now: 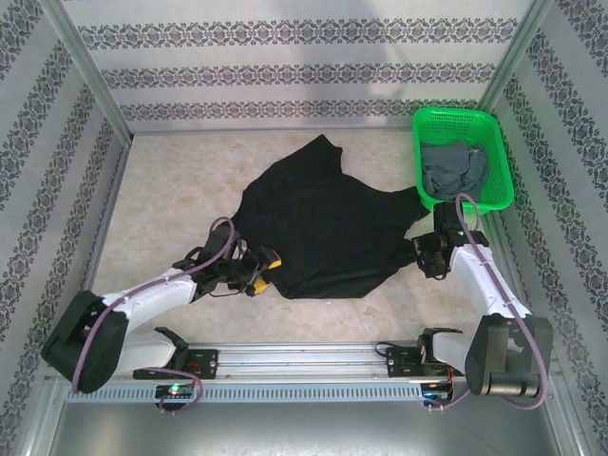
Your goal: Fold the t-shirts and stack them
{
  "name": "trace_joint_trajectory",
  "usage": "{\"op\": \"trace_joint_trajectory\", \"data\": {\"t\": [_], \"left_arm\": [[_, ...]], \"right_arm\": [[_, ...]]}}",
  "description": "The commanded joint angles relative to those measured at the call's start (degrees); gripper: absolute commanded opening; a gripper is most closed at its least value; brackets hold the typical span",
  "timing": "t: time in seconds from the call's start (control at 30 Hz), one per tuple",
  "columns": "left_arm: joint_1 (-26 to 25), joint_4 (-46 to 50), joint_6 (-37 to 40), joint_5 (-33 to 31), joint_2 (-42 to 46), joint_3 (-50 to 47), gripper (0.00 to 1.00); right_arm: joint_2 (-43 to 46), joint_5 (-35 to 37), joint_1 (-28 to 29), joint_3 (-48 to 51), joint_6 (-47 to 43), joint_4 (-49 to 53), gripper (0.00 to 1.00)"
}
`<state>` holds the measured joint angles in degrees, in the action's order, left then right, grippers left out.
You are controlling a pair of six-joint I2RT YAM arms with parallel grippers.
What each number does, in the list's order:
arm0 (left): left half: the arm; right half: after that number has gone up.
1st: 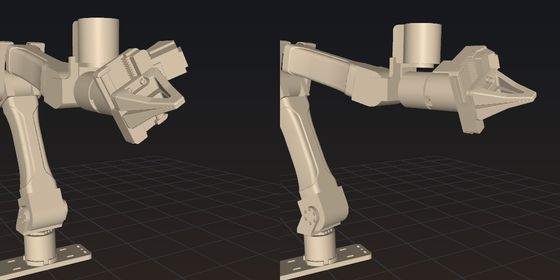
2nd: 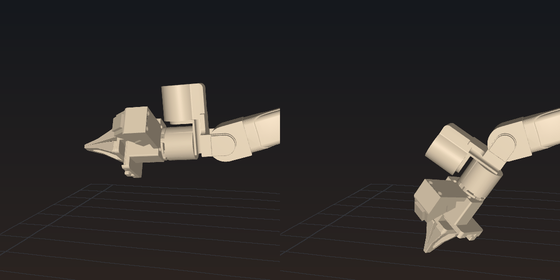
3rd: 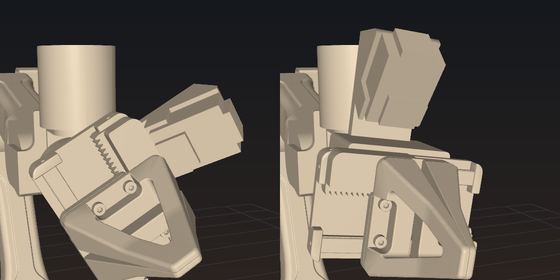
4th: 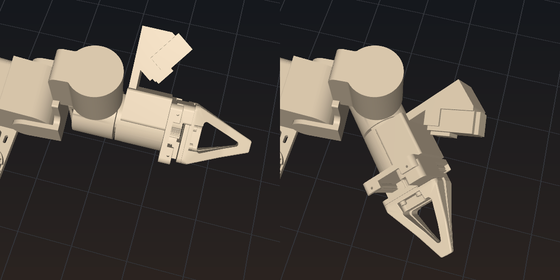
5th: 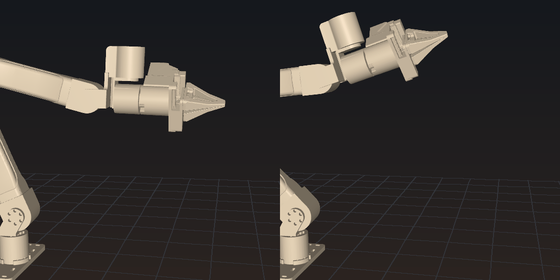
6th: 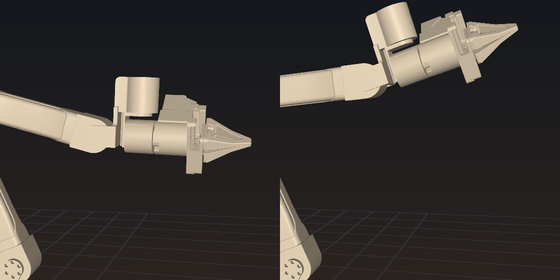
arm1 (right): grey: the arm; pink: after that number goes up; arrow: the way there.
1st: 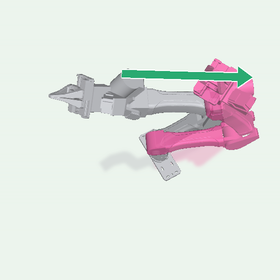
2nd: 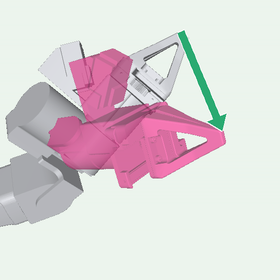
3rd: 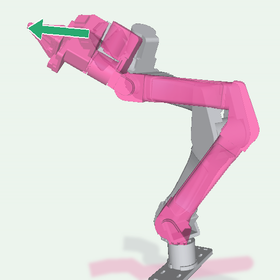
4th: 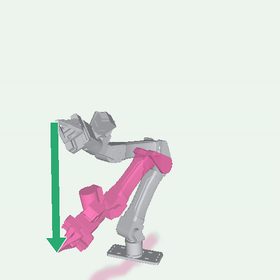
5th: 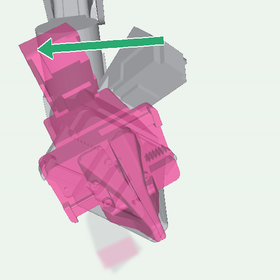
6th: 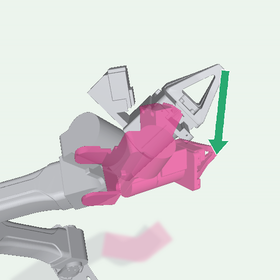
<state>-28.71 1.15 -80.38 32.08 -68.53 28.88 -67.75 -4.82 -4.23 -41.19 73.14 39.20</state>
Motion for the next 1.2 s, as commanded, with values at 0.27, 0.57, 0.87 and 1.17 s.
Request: {"op": "trace_joint_trajectory", "data": {"t": [0.27,0.57,0.87,1.17], "left_arm": [[23.4,43.3,22.2,-9.3,11.4,8.3,0.48],[28.8,26.0,24.3,-4.6,-2.8,3.3,0.47],[28.5,18.5,25.6,-2.9,-4.4,2.6,0.51],[28.4,19.4,27.5,-3.8,-7.9,4.2,0.51]], "right_arm": [[-3.3,-0.5,-1.0,-2.0,-8.1,2.3,0.0],[-4.6,-2.6,-1.4,-1.8,-10.2,2.0,0.0],[-4.4,-3.8,-1.5,-0.5,-9.9,1.5,0.0],[-3.9,-4.4,-1.4,0.2,-9.5,1.3,0.0]]}}
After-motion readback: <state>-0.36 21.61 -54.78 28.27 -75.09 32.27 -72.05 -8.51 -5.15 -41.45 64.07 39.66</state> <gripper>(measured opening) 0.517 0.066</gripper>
